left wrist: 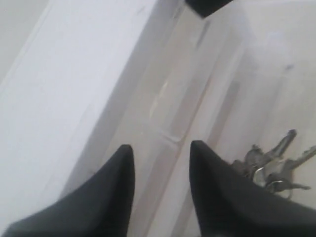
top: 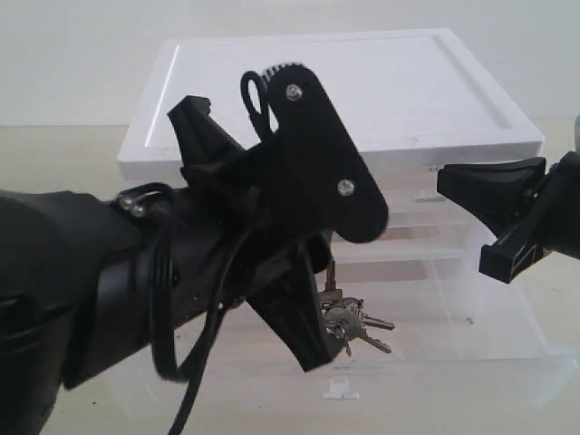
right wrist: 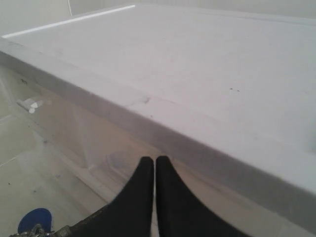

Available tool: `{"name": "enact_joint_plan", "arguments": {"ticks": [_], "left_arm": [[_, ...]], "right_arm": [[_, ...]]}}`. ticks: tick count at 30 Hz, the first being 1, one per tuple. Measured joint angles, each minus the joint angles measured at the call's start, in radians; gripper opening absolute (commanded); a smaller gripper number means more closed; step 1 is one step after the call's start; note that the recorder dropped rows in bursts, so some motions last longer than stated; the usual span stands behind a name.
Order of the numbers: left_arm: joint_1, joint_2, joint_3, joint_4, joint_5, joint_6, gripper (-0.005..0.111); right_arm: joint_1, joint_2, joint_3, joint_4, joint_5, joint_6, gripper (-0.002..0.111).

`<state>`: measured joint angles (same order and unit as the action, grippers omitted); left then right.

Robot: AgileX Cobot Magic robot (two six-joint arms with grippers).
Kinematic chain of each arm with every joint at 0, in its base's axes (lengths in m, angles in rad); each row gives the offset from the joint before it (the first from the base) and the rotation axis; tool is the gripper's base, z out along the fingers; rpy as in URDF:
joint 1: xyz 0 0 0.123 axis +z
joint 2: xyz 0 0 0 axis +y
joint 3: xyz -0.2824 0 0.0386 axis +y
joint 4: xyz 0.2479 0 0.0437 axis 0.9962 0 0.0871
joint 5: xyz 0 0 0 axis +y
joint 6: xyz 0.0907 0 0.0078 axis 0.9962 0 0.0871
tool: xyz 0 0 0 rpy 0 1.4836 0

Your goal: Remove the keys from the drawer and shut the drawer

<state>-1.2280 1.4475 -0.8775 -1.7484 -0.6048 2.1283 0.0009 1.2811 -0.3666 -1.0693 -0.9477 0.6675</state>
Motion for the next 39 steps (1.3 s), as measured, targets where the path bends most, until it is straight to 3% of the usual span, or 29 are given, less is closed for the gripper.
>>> {"name": "enact_joint_plan", "arguments": {"ticks": [3, 8, 12, 14, 15, 19, 21, 25, 32, 39], "left_arm": [[-0.05, -0.01, 0.0, 0.0, 0.038, -0.033, 0.032], [-0.092, -0.022, 0.048, 0.002, 0.077, -0.317, 0.032], [-0.095, -0.085, 0.054, 0.002, 0.049, -0.318, 0.03], [-0.097, -0.152, 0.05, 0.002, -0.069, -0.275, 0.03], [-0.097, -0.202, 0.043, 0.012, -0.211, -0.245, 0.03], [-0.097, -0.313, 0.042, 0.103, -0.536, -0.232, 0.03], [-0.097, -0.385, 0.05, 0.128, -0.58, -0.262, 0.028], [-0.097, -0.552, 0.139, 0.18, -0.383, -0.33, 0.005], [-0.097, -0.792, 0.292, 0.319, -0.274, -0.458, 0.004], [-0.097, -1.015, 0.466, 0.54, -0.134, -0.692, 0.004]], "right_arm": [[0.0, 0.0, 0.0, 0.0, 0.0, 0.0, 0.0], [0.0, 0.0, 0.0, -0.006, 0.0, 0.011, 0.0], [0.0, 0.0, 0.0, -0.006, 0.0, 0.015, 0.0], [0.0, 0.0, 0.0, -0.006, 0.0, 0.015, 0.0], [0.0, 0.0, 0.0, -0.006, 0.0, 0.015, 0.0], [0.0, 0.0, 0.0, -0.008, -0.016, 0.015, 0.0], [0.0, 0.0, 0.0, -0.036, -0.062, 0.015, 0.0], [0.0, 0.0, 0.0, -0.086, -0.15, 0.017, 0.0], [0.0, 0.0, 0.0, -0.095, -0.181, 0.015, 0.0], [0.0, -0.028, 0.0, -0.065, -0.221, -0.029, 0.0]]}}
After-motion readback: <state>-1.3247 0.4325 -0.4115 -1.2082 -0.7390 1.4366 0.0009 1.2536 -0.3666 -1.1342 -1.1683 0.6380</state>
